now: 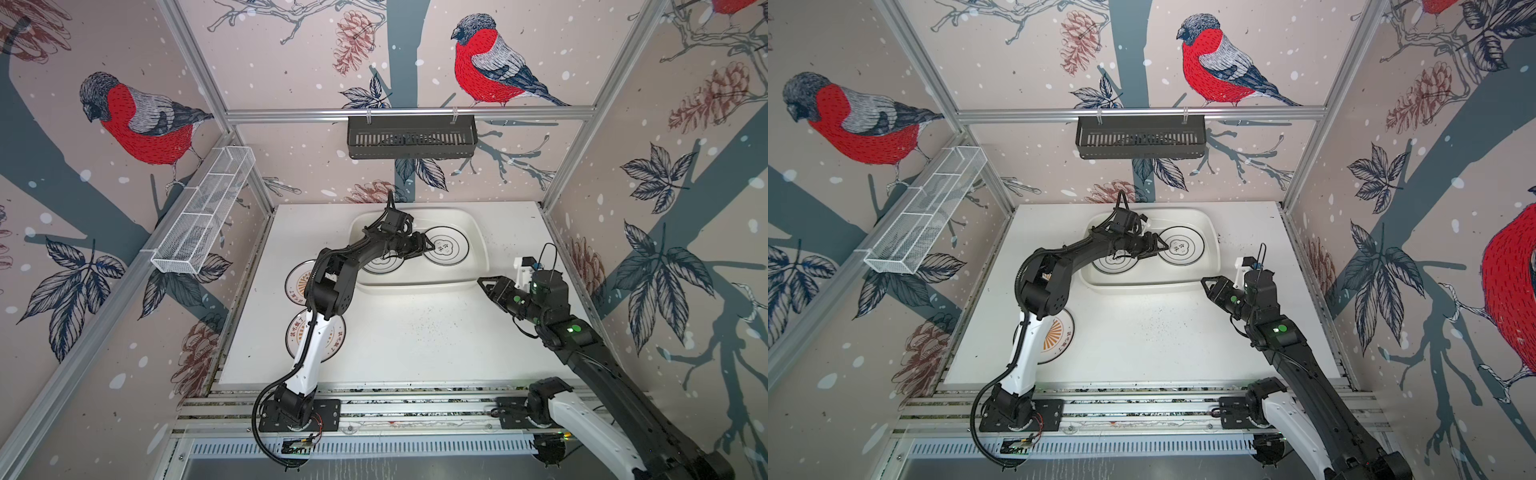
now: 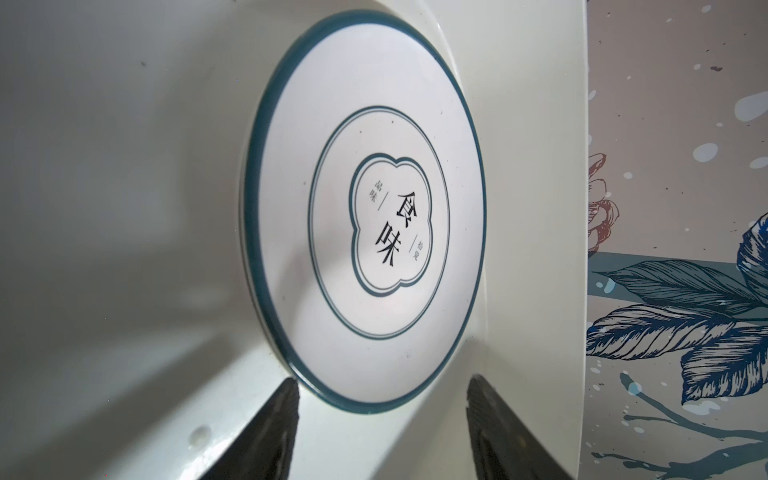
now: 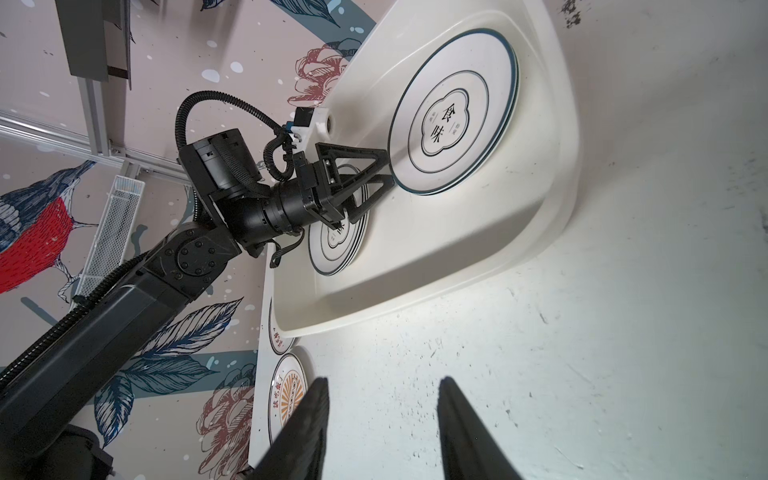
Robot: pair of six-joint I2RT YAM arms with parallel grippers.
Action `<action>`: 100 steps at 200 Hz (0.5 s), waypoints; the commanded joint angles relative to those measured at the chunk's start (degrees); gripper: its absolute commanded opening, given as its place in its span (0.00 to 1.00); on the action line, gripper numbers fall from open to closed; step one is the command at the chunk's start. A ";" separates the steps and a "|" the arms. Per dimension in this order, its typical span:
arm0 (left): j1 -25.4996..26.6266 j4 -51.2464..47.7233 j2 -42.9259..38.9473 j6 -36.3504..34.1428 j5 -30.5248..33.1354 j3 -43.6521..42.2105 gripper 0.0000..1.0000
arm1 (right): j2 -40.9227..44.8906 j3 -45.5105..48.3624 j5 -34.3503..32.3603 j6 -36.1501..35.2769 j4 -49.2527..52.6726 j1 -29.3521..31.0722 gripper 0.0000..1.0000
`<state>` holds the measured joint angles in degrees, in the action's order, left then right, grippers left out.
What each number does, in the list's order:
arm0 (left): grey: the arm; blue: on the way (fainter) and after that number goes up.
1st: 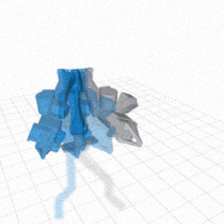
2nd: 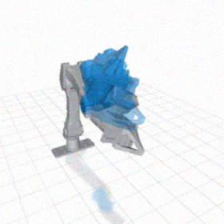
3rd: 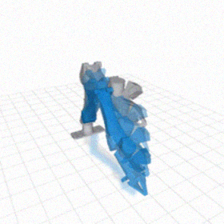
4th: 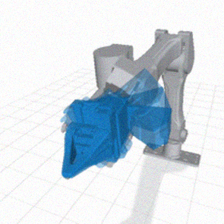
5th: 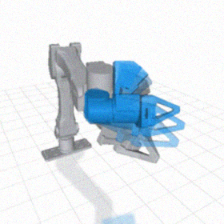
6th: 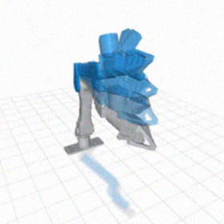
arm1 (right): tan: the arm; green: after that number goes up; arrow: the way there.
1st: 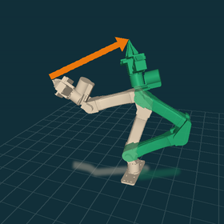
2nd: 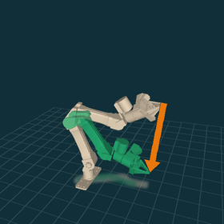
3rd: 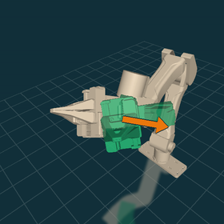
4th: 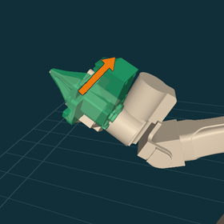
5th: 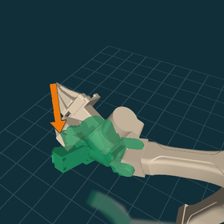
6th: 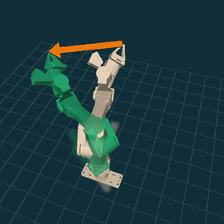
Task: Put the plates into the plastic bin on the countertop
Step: 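Open the left gripper and lift it out of the bin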
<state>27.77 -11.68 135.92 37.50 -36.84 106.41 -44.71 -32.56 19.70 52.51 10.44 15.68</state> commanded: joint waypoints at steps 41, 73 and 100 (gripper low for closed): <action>0.09 1.73 -2.98 -0.05 0.82 -1.09 0.66 | 0.59 -0.14 0.67 0.75 -0.76 -0.04 0.45; 0.44 -0.23 -6.81 -1.63 2.56 0.07 0.68 | 0.37 -0.53 0.68 0.38 -1.01 -0.05 0.45; 0.44 -2.91 -11.20 -5.14 4.30 0.84 0.71 | 0.31 -0.67 0.85 0.23 -1.71 -0.04 0.45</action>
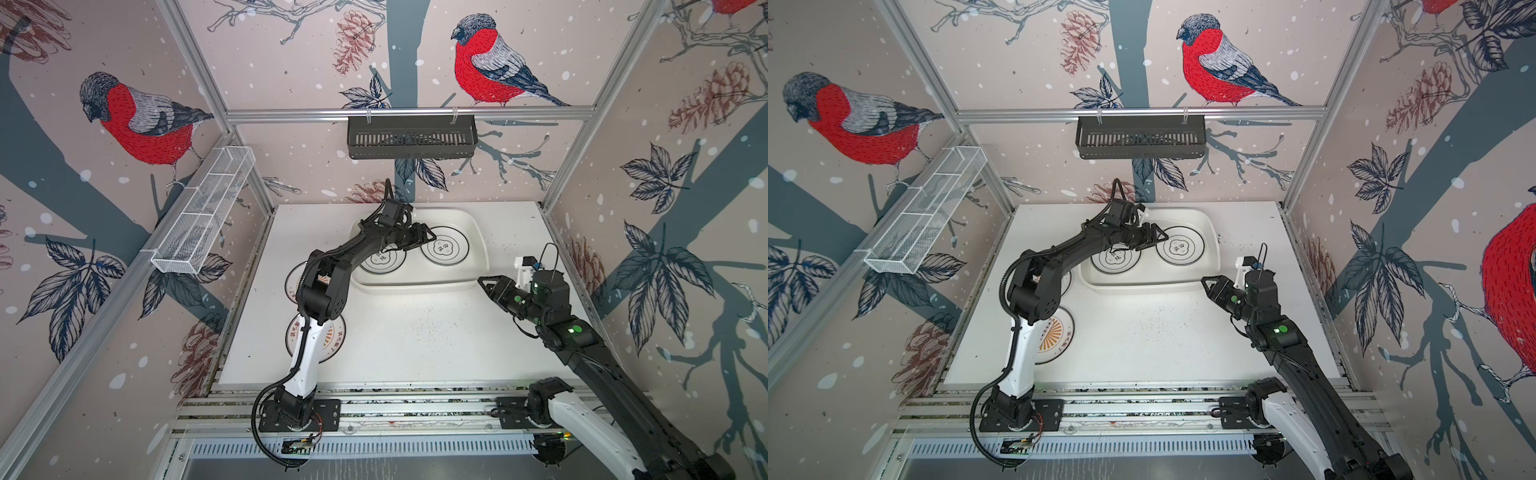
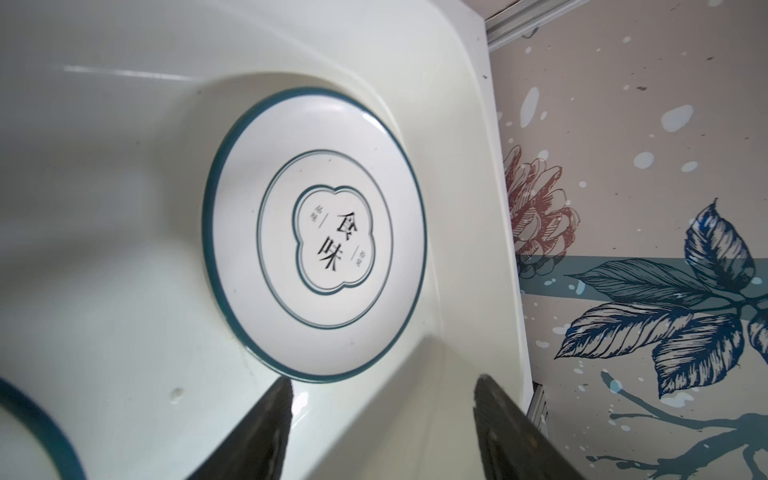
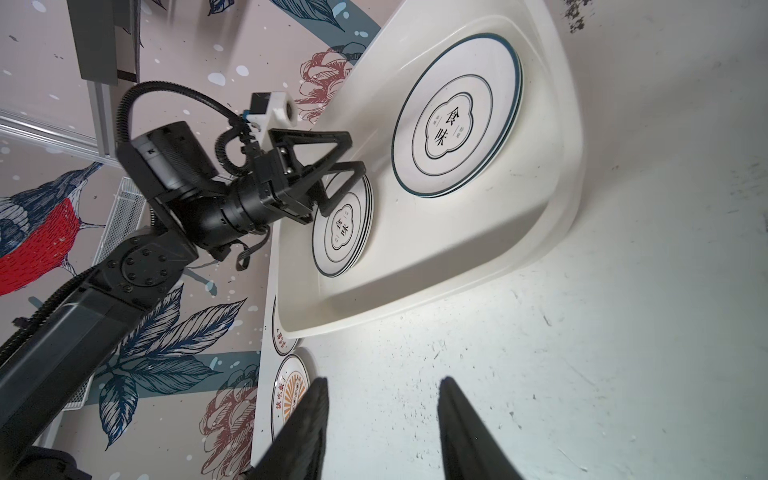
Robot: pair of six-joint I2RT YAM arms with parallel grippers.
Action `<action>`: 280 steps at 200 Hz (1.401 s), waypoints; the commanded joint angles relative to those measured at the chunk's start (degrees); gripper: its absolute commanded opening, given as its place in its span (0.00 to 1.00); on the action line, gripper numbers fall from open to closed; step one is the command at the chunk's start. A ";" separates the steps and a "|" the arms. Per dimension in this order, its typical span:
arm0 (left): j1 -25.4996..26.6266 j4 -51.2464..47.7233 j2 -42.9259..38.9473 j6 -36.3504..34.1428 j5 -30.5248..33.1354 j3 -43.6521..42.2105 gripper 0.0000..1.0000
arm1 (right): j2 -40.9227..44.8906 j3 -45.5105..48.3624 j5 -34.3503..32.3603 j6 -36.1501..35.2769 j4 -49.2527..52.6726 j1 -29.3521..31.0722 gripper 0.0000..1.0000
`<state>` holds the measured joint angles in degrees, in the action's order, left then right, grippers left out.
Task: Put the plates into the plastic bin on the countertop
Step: 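Open the left gripper and lift it out of the bin, then move the left gripper to the sunburst plate on the table beside the bin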
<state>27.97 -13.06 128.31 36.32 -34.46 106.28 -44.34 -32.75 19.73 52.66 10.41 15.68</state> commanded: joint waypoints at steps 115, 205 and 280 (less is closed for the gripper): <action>-12.97 -15.36 -31.19 -37.77 4.30 -15.29 0.80 | -0.93 -1.57 3.72 -2.74 -3.72 -0.12 0.45; -34.78 -29.71 -39.29 -51.09 8.96 -27.51 0.84 | -5.66 -1.26 9.10 -4.85 -9.07 0.44 0.45; -46.03 -26.20 -38.05 -49.27 9.95 -38.45 0.83 | -6.22 1.84 9.12 -3.39 -13.40 1.82 0.45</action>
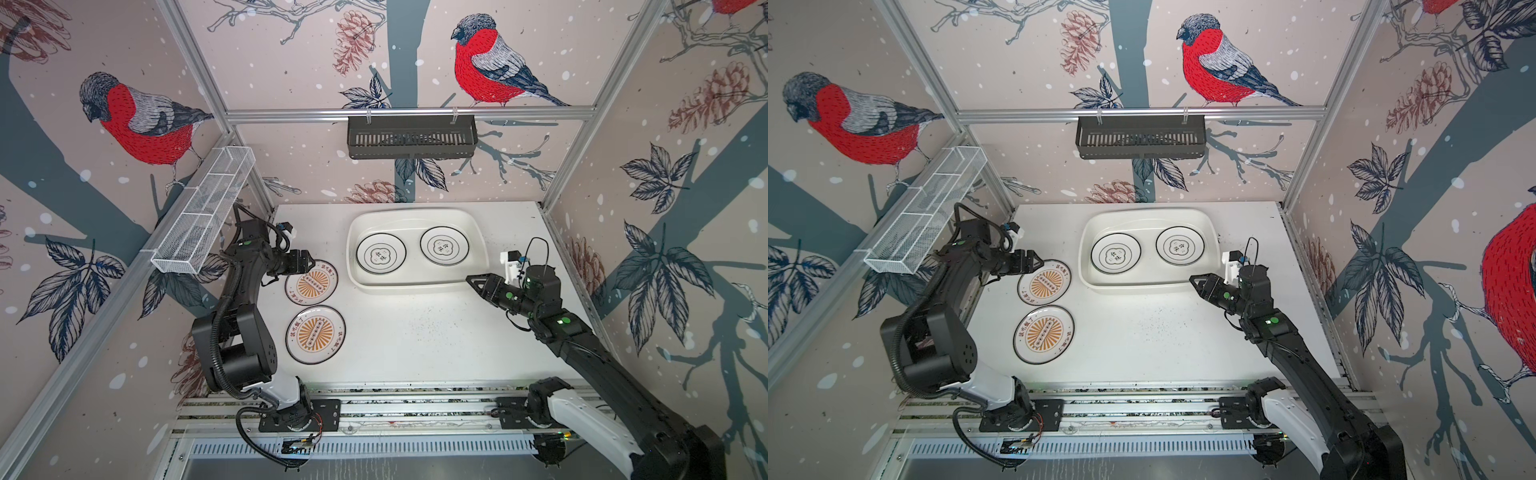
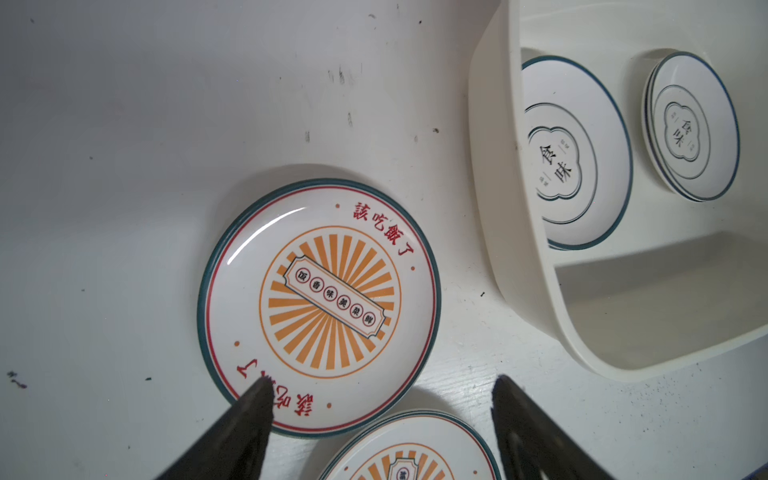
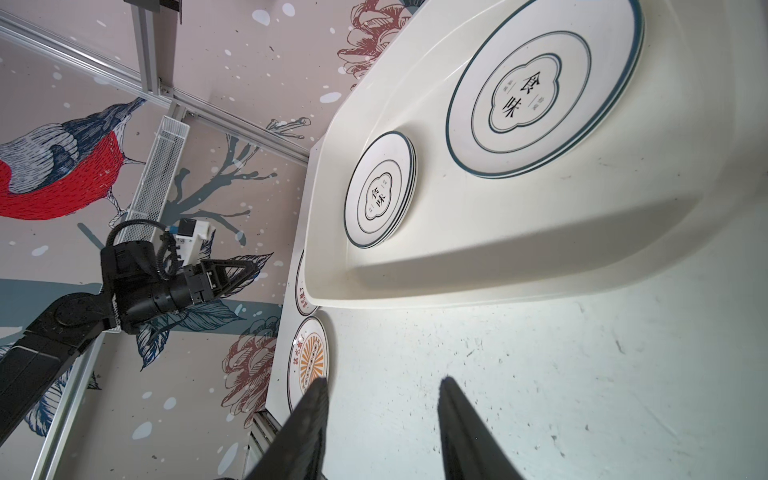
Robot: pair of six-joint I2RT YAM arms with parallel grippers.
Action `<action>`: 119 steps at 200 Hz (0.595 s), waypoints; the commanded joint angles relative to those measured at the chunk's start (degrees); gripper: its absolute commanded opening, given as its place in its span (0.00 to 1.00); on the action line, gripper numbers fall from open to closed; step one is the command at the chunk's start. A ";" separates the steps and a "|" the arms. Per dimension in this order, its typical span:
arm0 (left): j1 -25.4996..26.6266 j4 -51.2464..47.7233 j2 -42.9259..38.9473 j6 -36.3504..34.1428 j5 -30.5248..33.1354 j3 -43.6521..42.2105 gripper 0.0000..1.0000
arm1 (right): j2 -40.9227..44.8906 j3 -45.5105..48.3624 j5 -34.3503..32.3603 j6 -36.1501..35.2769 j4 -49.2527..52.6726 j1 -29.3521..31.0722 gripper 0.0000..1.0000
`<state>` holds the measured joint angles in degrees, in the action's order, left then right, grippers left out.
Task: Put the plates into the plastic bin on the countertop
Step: 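Move the left gripper to the sunburst plate on the table beside the bin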
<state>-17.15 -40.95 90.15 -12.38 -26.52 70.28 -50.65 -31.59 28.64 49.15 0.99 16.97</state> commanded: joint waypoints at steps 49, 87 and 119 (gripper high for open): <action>-2.77 4.46 2.74 -1.25 6.41 -4.36 0.87 | -0.27 1.12 0.01 0.52 -4.73 0.94 0.45; -3.98 0.98 6.30 -3.71 5.95 -2.89 0.87 | -0.17 1.64 0.11 0.27 -5.30 1.75 0.45; -4.93 -4.36 4.60 -11.40 2.95 -3.92 0.86 | 0.47 1.88 1.54 -1.16 -4.60 1.70 0.45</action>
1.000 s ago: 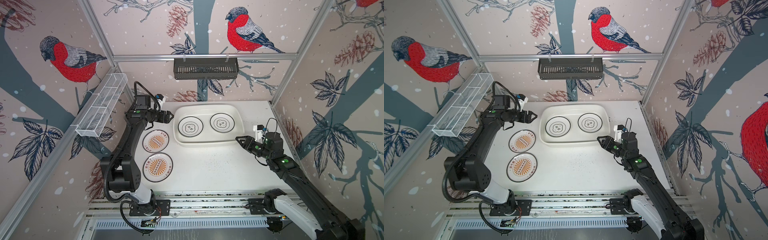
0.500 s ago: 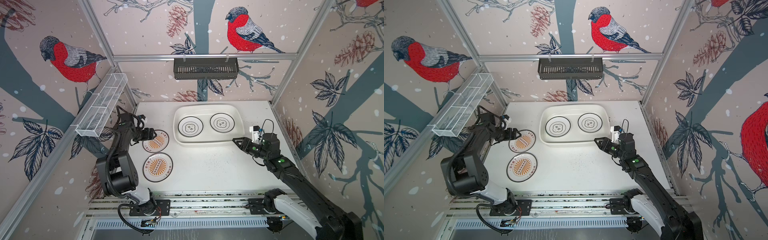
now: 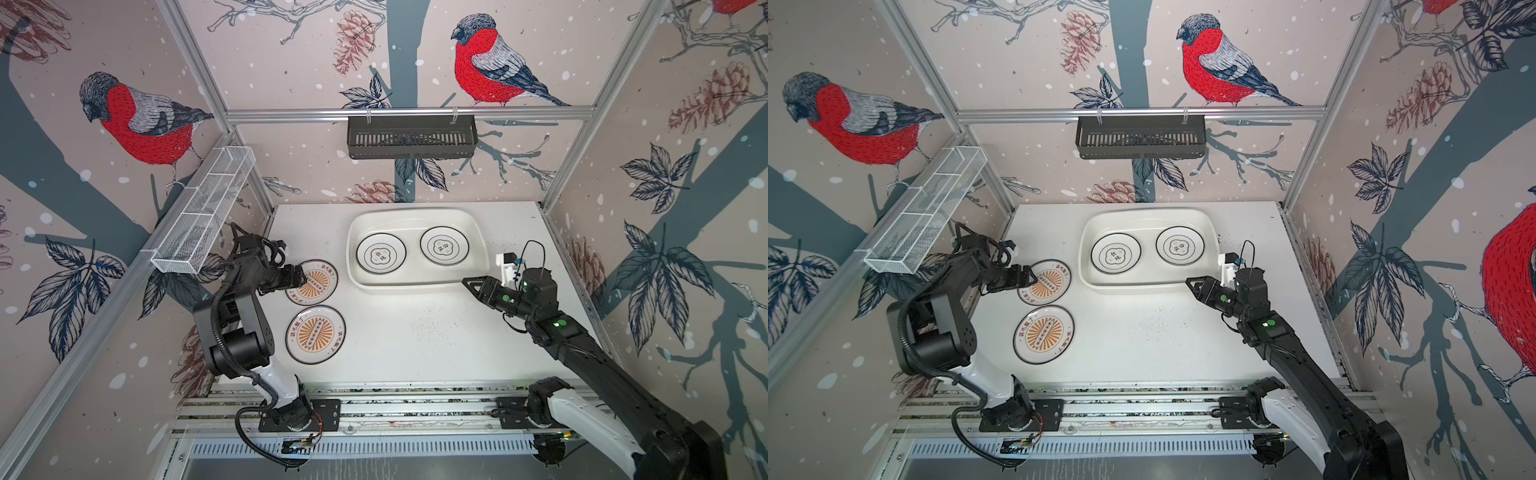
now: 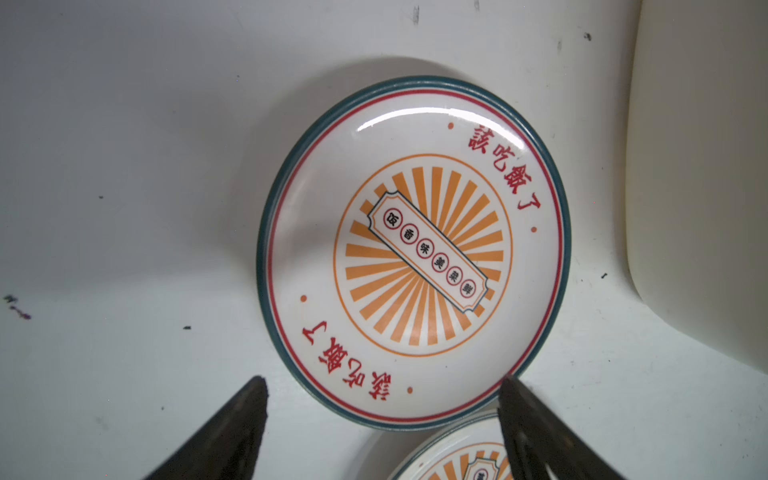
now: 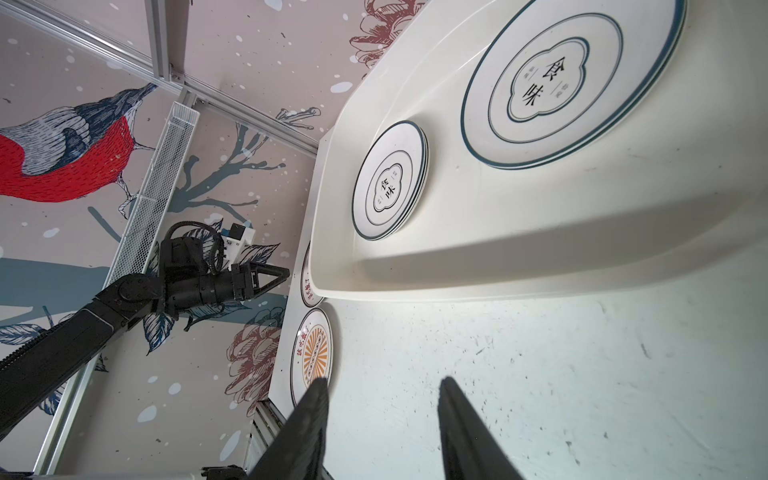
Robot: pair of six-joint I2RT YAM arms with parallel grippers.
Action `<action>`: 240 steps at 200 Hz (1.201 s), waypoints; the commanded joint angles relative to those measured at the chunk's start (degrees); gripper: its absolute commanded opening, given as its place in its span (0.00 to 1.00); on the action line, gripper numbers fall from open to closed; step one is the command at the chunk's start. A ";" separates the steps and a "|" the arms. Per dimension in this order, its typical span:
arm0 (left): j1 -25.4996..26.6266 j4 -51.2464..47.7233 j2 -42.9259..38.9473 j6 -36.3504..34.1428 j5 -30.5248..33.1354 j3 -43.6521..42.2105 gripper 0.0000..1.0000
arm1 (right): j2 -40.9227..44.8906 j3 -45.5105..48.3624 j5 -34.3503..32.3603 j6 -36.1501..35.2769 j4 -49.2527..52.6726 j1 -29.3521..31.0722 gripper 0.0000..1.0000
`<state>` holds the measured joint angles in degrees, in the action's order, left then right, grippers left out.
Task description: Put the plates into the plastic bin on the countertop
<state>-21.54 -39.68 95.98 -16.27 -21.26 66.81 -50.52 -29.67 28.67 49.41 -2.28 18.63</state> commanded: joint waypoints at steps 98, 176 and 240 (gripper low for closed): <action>-5.12 -18.73 -5.26 -29.14 -1.32 -6.49 0.80 | -3.87 -1.03 4.47 -4.75 -4.74 13.01 0.46; -7.86 -19.16 -2.08 -33.81 -0.67 -9.02 0.74 | -7.90 0.51 3.91 -3.55 -8.83 19.46 0.46; -8.04 -16.71 1.55 -35.49 -0.59 -11.41 0.71 | -11.50 -0.24 5.26 -2.45 -9.52 19.55 0.46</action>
<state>-29.39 -55.79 96.18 -48.80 -21.34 55.75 -61.21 -29.56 32.97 46.37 -8.75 37.91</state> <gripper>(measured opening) 0.716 0.458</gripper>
